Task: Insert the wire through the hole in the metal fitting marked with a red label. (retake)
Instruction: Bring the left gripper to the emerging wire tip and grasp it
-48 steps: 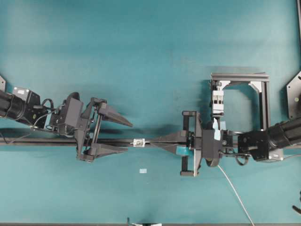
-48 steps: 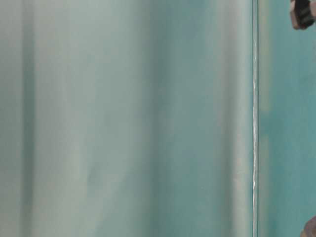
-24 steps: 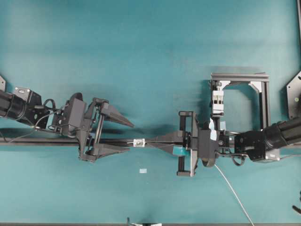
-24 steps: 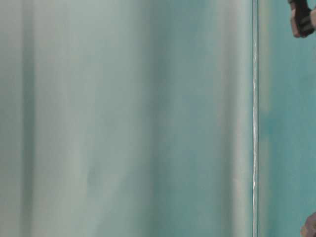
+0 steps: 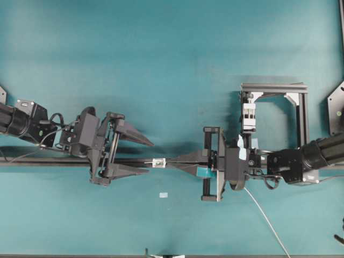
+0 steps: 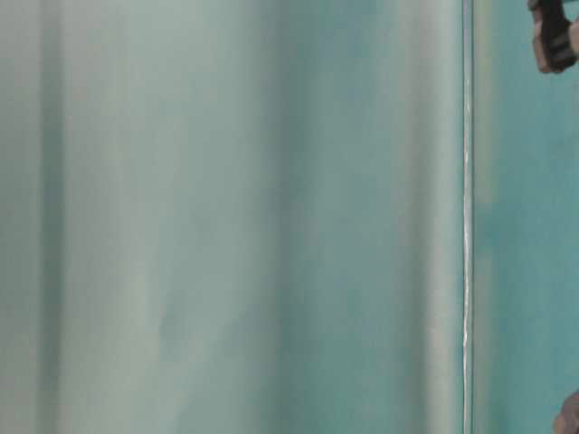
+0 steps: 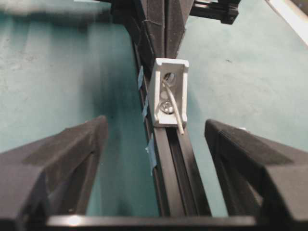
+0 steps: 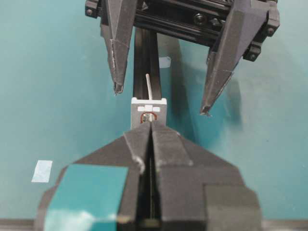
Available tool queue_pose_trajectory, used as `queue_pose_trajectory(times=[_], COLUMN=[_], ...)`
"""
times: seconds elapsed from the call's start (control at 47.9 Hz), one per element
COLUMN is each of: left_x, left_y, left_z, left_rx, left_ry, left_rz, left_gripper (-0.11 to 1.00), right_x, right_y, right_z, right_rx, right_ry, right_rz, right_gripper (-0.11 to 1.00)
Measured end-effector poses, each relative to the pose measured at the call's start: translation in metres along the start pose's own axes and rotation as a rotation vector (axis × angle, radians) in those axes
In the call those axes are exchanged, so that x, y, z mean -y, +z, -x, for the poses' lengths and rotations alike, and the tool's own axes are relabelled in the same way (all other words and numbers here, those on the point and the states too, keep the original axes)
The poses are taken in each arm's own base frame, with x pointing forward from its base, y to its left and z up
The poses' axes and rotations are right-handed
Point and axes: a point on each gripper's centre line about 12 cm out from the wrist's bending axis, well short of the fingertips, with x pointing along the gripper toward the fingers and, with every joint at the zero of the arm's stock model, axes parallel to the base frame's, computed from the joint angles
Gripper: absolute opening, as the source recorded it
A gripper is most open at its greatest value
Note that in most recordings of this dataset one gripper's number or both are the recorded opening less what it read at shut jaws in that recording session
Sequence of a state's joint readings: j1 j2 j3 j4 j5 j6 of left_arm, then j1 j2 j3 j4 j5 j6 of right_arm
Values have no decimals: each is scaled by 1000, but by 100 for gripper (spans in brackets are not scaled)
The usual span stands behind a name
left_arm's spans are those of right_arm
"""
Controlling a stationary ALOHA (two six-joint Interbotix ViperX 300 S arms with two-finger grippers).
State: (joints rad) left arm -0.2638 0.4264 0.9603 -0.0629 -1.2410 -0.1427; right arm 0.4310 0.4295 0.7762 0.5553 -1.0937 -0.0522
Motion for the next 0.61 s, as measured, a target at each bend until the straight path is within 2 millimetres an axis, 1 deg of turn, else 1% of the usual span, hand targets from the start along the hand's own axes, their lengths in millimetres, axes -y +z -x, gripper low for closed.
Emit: queue_pose_trajectory(times=[0.063,0.104,0.188,0.23,0.293,0.606], left_x=[2,5,8,6,4,4], left_y=[1,1,3,4,6,7], left_z=[0,-1,-1,-1,-1,-1], left_rx=[2,5,10,12,18,-18], left_ry=[-8,-17,-27,-22,-14,-7], left_rz=[-3,-3,-3,0,-2,-2], left_gripper=[9,3,-5,-8,-10,-10], right_x=[0,0,0,0,0,0], right_y=[0,0,0,0,0,0], right_z=[0,0,0,0,0,-1], right_rx=[-2,-2,-3,-3,-3,-5], right_ry=[0,0,2,2,2,-1], right_rz=[0,-2,1,1,-1,-1], right_gripper=[2,2,2,2,2,2])
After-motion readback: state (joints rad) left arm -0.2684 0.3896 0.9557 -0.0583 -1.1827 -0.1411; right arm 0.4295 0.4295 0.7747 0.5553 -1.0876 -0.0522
